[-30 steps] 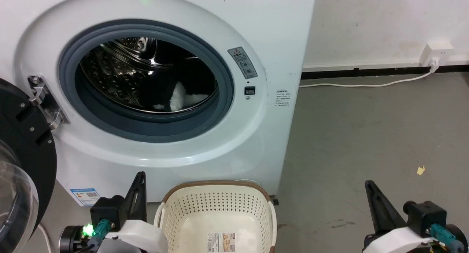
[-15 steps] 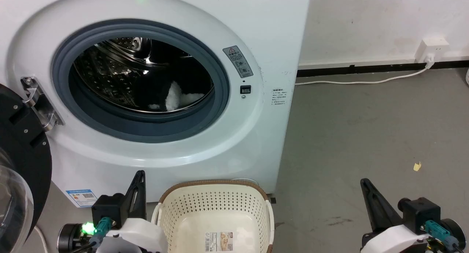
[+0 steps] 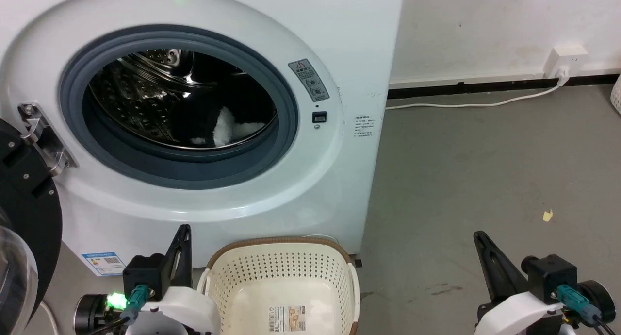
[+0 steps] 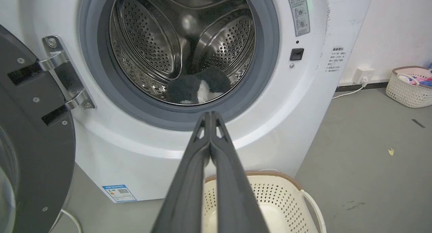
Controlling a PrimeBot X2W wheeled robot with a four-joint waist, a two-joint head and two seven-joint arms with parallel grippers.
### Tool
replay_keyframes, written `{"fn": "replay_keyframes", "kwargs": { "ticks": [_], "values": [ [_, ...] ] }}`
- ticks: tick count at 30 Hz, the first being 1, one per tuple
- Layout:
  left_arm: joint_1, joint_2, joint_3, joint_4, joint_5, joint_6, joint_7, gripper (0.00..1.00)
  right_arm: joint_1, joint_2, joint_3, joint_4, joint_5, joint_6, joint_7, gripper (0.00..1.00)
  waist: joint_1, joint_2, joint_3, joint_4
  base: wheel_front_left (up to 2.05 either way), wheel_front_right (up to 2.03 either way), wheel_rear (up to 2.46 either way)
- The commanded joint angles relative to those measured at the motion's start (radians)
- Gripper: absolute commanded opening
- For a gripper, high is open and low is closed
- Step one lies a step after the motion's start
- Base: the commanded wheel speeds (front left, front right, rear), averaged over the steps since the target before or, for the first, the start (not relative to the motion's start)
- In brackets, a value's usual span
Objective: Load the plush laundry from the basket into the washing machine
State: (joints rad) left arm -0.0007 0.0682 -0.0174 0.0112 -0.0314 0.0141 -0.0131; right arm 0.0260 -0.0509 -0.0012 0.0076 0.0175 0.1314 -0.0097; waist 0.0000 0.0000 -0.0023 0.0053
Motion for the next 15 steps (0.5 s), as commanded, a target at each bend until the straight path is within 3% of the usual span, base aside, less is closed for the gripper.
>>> {"fn": "replay_keyframes", "kwargs": {
  "ticks": [1, 15],
  "values": [
    [0.001, -0.012, 0.010, -0.008, 0.019, -0.009, 0.007, 0.00, -0.022, 0.001, 0.001, -0.007, -0.010, -0.001, 0.005, 0.00, 0.0000, 0.0000, 0.001, -0.002, 0.00, 0.00, 0.00],
    [0.001, -0.018, 0.017, -0.011, 0.031, -0.014, 0.013, 0.00, -0.026, 0.001, 0.001, -0.008, -0.018, -0.001, 0.010, 0.00, 0.0000, 0.0000, 0.002, -0.005, 0.00, 0.00, 0.00]
  ]
}}
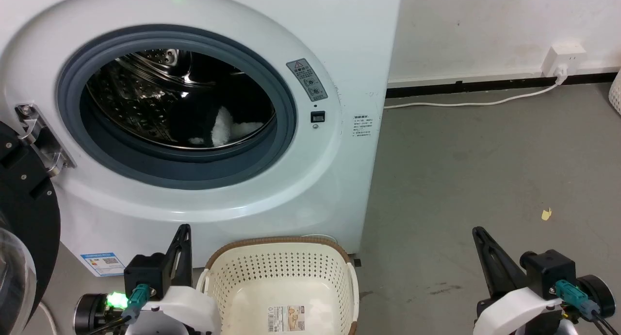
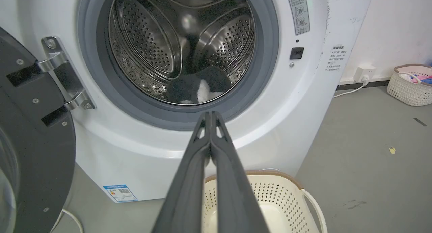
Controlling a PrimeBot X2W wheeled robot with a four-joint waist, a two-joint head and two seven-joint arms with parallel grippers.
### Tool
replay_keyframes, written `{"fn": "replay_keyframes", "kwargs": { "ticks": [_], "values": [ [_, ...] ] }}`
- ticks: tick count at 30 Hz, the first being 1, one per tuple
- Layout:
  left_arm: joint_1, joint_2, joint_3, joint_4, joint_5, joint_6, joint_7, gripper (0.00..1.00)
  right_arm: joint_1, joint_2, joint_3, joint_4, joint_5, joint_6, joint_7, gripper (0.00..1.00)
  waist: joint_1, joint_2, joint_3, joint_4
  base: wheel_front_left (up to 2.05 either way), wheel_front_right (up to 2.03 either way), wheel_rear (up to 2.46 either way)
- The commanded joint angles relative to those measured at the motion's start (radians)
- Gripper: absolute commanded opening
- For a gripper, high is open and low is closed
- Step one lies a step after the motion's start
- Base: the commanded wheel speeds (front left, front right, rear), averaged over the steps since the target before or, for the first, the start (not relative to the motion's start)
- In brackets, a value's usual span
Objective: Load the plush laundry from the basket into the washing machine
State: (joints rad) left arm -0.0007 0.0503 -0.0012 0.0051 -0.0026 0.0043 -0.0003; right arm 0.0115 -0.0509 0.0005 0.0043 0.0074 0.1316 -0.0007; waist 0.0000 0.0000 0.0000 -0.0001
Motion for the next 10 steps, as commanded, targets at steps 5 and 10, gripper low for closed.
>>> {"fn": "replay_keyframes", "kwargs": {
  "ticks": [5, 10],
  "values": [
    [0.001, 0.000, 0.001, -0.005, 0.003, -0.004, 0.000, 0.00, -0.011, 0.001, 0.000, -0.004, -0.007, -0.001, 0.001, 0.00, 0.0000, 0.0000, 0.000, 0.000, 0.00, 0.00, 0.00],
    [0.001, 0.000, 0.001, -0.005, 0.003, -0.004, 0.000, 0.00, -0.011, 0.001, 0.000, -0.004, -0.007, -0.001, 0.001, 0.00, 0.0000, 0.0000, 0.000, 0.000, 0.00, 0.00, 0.00]
  ]
}}
